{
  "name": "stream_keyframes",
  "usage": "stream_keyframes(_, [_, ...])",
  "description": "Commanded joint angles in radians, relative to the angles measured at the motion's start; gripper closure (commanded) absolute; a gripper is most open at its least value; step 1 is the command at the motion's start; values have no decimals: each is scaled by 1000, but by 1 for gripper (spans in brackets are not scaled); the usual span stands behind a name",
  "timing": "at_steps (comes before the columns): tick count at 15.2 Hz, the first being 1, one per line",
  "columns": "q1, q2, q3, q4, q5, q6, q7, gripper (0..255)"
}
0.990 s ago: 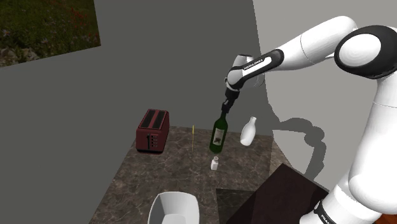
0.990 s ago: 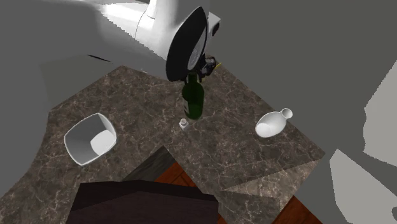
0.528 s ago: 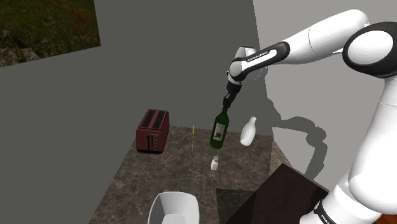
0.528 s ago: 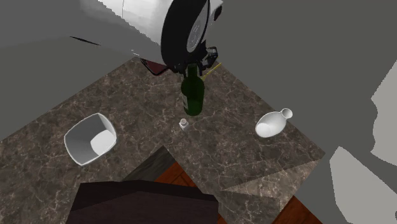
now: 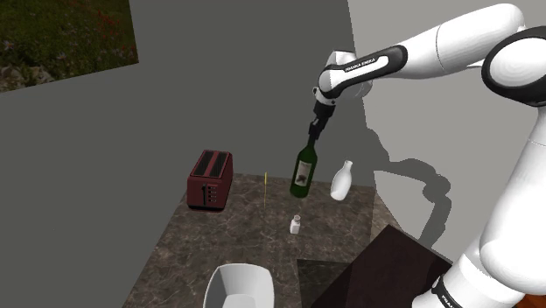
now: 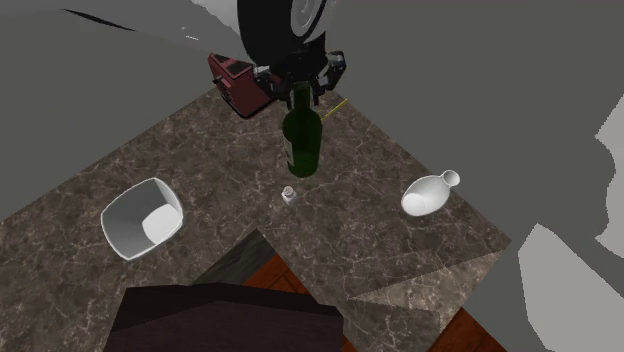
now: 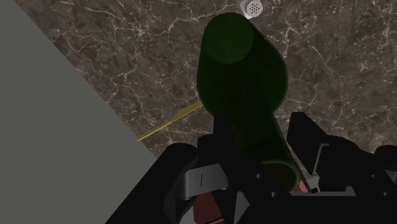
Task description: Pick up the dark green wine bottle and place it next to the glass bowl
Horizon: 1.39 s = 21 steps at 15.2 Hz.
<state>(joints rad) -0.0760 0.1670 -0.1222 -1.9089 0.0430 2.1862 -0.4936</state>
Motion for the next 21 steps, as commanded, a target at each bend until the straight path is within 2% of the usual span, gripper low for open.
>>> stream_keyframes(1, [0, -8, 0, 16, -2, -24, 2, 255])
stream_keyframes(21, [1, -55, -2, 227, -12, -281, 12, 255])
